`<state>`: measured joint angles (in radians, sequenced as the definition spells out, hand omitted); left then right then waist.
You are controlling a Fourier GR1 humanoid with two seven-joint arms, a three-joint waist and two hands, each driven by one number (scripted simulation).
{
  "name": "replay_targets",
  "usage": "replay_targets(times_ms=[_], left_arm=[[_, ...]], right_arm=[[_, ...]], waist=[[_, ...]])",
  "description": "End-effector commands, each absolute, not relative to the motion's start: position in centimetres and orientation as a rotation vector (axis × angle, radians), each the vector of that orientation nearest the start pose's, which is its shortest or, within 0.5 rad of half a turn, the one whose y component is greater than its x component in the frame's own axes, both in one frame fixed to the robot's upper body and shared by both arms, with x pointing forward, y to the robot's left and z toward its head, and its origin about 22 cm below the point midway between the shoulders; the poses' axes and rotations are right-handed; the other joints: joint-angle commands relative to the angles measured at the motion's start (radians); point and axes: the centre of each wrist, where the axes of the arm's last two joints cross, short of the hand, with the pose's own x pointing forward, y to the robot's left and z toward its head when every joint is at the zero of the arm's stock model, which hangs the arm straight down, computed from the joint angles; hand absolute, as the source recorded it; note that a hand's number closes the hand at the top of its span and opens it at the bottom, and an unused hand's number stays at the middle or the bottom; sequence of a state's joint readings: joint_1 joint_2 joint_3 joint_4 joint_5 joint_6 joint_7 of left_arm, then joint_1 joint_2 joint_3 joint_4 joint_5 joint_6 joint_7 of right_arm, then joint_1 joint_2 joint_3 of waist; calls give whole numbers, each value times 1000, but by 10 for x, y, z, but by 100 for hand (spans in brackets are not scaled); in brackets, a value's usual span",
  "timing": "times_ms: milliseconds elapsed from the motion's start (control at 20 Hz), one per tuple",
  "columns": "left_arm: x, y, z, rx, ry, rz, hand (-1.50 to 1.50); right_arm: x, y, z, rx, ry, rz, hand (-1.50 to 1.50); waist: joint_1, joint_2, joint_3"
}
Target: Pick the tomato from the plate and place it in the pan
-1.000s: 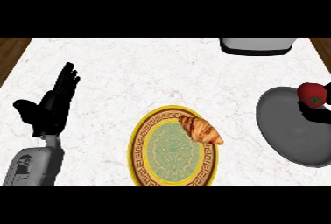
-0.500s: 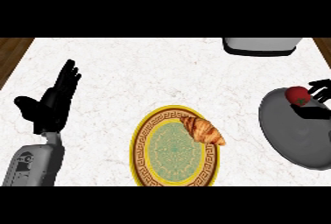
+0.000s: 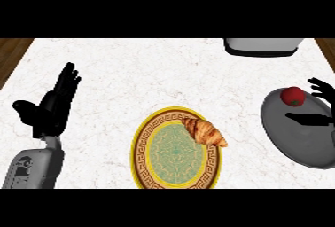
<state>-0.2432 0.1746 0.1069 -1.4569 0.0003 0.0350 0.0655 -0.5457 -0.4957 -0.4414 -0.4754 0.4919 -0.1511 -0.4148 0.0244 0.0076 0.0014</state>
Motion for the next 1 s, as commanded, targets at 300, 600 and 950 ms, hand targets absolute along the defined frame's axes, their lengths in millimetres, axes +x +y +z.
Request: replay_targets(times_ms=[300,600,950], left_arm=[[299,284,50,214,-1610,-43,0],[296,274,46,236,-1593,-8,0],[285,286,56,249,-1594,-25,0]], right_arm=[[277,-476,-9,-686,-1635,14,-150],[215,-501,-14,-465,-1696,-8,-150],[106,-527,11,-453,-1721,35,-150]], waist=[[-42,-14,-2],[-75,-23,-5],[-73,-21,-5]])
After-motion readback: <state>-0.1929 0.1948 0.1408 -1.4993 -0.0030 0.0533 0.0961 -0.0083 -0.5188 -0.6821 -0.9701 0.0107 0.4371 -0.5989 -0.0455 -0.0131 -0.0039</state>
